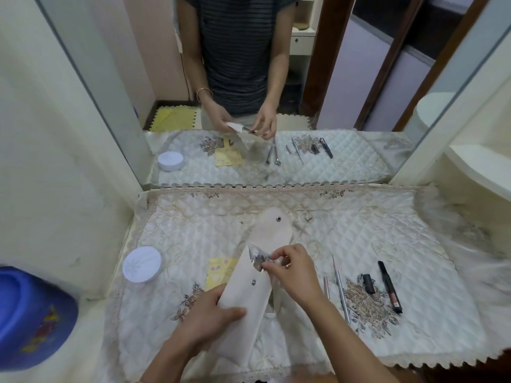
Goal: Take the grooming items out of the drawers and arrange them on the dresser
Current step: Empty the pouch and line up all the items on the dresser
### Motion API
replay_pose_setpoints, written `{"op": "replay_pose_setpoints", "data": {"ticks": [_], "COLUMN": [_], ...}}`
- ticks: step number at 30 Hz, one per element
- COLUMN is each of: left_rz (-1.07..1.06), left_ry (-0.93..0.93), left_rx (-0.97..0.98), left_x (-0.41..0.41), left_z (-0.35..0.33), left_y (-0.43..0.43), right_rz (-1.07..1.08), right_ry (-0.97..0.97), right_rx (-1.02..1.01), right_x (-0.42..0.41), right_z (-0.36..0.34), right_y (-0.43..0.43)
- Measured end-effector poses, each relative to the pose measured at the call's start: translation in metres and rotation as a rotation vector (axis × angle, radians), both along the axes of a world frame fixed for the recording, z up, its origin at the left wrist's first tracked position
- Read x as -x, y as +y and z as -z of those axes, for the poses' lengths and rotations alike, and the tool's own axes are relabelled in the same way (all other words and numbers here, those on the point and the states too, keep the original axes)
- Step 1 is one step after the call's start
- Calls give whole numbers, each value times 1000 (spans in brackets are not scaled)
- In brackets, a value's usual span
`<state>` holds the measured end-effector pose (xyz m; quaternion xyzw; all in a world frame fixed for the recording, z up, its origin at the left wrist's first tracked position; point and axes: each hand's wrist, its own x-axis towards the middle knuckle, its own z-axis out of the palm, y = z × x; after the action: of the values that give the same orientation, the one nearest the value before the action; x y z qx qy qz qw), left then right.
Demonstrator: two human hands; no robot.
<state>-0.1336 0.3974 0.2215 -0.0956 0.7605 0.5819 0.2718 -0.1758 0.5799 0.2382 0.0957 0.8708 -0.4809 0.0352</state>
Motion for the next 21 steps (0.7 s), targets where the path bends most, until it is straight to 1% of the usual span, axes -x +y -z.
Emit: {"op": "replay_pose_setpoints", "data": {"ticks": [3, 5, 9, 12, 14, 16, 19, 21], "left_rz": [8, 1, 26, 44, 43, 44, 83, 101], "left_ry": [22, 55, 84, 81, 78, 85, 97, 91], "left_rx": [15, 34, 85, 124, 121, 122, 159, 180], "left_x": [-1, -1, 0, 0, 0, 0, 4, 4], "left_z": [0, 1, 3, 5, 6, 6, 8, 9], "left_y": [0, 1, -1, -7, -7, -6, -8, -12], "right_rz": [-54, -38, 40, 62, 134, 209, 368, 507], "right_ry": [-8, -8, -82, -140, -184, -188, -56, 66], "right_rx": [-102, -165, -121, -14, 122, 210, 286, 441], "right_x": [1, 0, -2, -2, -3, 0, 15, 29], "right_z": [-1, 2, 12, 16, 16, 13, 0, -17], "right_y": [0, -2, -4, -5, -7, -8, -1, 14]}}
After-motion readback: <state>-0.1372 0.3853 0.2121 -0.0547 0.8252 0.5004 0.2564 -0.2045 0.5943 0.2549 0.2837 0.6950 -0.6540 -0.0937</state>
